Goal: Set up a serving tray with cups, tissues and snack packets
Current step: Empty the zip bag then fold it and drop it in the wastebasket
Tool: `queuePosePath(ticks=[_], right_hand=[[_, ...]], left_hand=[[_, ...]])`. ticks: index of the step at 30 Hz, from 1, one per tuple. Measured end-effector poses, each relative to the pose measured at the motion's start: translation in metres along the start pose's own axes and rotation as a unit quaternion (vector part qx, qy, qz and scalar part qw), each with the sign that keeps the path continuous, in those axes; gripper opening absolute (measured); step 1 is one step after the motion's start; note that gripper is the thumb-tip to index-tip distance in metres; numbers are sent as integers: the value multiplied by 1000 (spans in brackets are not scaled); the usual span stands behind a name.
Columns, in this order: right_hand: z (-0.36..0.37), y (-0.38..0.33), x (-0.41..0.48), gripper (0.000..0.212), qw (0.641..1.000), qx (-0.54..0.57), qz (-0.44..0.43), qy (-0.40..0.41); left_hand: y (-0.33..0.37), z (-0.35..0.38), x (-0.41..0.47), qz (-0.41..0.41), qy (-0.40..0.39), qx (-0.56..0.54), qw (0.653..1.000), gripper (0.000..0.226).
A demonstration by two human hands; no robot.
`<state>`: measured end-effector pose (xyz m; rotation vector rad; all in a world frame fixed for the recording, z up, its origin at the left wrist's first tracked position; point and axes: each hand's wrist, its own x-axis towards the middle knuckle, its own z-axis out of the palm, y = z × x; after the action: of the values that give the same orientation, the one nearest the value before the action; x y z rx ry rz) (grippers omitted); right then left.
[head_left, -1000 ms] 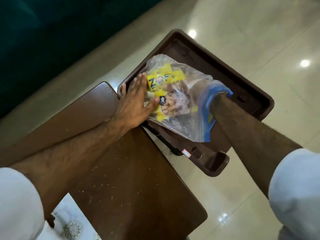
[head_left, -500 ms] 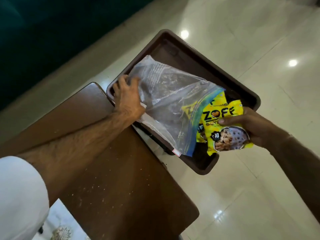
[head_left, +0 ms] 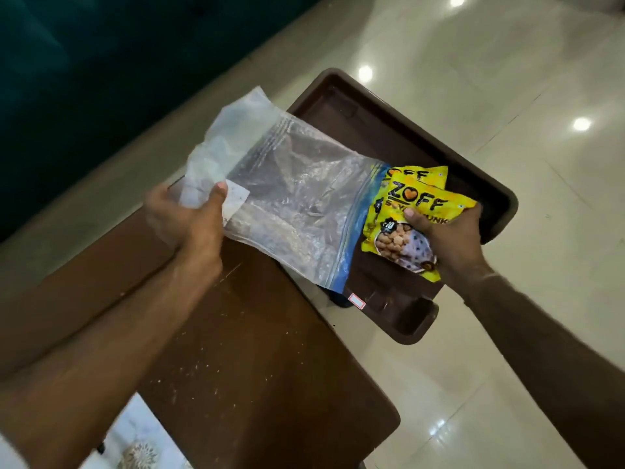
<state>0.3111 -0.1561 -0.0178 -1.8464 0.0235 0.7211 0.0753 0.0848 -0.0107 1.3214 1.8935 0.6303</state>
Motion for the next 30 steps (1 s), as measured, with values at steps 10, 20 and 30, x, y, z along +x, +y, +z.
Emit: queuePosePath(ticks=[10, 20, 30], right_hand=[[65, -55, 10, 86, 882, -344, -320, 15], [192, -174, 22, 74, 933, -121, -72, -332], [265, -320, -142, 62, 876, -144, -258, -381]], left_hand=[[11, 0, -39, -237, -198, -292, 905, 18], [77, -80, 33, -155, -363, -464, 793, 14], [148, -286, 94, -12, -150, -290, 945, 87]])
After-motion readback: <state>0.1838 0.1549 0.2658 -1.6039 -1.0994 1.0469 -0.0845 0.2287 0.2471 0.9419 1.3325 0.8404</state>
